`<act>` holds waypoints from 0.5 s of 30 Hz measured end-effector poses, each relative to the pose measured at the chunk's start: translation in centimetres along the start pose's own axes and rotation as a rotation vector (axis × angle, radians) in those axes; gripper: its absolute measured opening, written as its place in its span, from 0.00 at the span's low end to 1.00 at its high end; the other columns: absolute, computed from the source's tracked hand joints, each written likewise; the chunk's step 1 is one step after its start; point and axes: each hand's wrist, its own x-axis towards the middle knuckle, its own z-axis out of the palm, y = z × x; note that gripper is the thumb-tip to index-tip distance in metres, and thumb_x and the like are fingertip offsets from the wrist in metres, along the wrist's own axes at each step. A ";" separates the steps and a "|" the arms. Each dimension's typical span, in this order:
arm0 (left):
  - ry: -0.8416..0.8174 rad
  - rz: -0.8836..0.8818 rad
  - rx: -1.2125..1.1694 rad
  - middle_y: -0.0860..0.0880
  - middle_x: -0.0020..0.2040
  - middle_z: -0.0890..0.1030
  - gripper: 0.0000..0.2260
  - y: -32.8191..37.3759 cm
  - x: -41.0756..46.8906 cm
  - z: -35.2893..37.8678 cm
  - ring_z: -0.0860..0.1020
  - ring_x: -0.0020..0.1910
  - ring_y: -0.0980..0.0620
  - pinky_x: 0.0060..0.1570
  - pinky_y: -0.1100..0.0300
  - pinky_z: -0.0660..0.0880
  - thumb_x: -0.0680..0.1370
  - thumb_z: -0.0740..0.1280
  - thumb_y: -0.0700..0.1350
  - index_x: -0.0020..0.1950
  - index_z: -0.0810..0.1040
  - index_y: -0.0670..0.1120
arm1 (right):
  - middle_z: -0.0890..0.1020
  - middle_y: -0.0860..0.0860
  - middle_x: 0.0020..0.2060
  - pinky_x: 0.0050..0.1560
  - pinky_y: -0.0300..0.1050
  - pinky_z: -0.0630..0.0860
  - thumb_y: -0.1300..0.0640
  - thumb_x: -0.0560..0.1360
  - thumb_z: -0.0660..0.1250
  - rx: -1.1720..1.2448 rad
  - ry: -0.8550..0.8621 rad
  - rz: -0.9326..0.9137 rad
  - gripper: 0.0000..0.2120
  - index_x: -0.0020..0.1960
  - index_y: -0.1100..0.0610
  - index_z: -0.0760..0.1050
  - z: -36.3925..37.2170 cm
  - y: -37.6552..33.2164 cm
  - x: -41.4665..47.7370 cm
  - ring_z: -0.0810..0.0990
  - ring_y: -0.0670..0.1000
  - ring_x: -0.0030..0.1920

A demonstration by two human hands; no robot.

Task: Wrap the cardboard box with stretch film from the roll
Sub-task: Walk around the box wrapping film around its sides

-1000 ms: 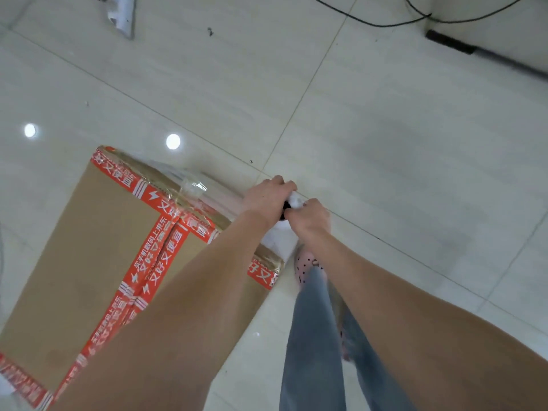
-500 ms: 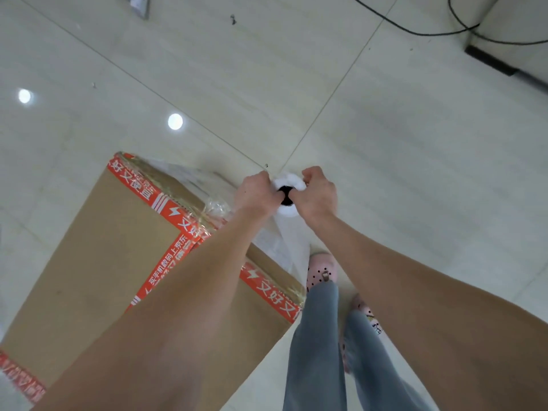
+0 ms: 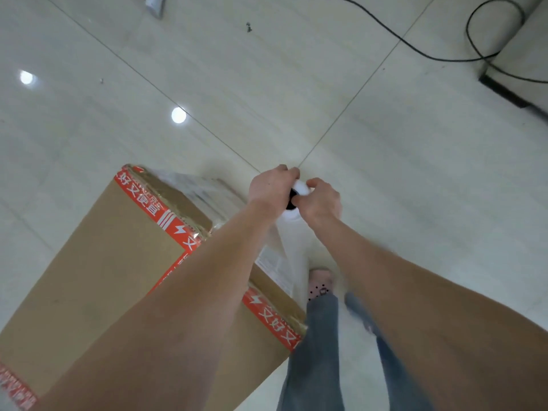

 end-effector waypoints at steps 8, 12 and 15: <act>0.015 -0.223 -0.157 0.48 0.39 0.72 0.06 -0.7 0.6 -0.4 0.76 0.41 0.43 0.32 0.57 0.65 0.71 0.63 0.43 0.46 0.71 0.45 | 0.81 0.49 0.52 0.44 0.41 0.71 0.56 0.71 0.65 -0.169 -0.057 -0.150 0.18 0.60 0.45 0.76 -1.2 -2.0 0.8 0.79 0.52 0.51; 0.022 -0.508 -0.346 0.45 0.43 0.77 0.08 -2.4 0.7 -1.9 0.77 0.43 0.43 0.35 0.57 0.68 0.72 0.65 0.47 0.45 0.70 0.45 | 0.79 0.50 0.56 0.48 0.42 0.72 0.57 0.72 0.66 -0.085 -0.066 -0.238 0.20 0.64 0.51 0.71 -1.0 -4.5 1.5 0.78 0.53 0.54; -0.022 -0.702 -0.492 0.43 0.48 0.79 0.11 -3.8 0.8 -2.5 0.78 0.46 0.43 0.37 0.57 0.68 0.75 0.65 0.49 0.49 0.74 0.42 | 0.79 0.53 0.56 0.49 0.45 0.73 0.54 0.72 0.68 -0.099 -0.138 -0.171 0.22 0.65 0.54 0.68 -0.3 -6.0 2.0 0.78 0.56 0.53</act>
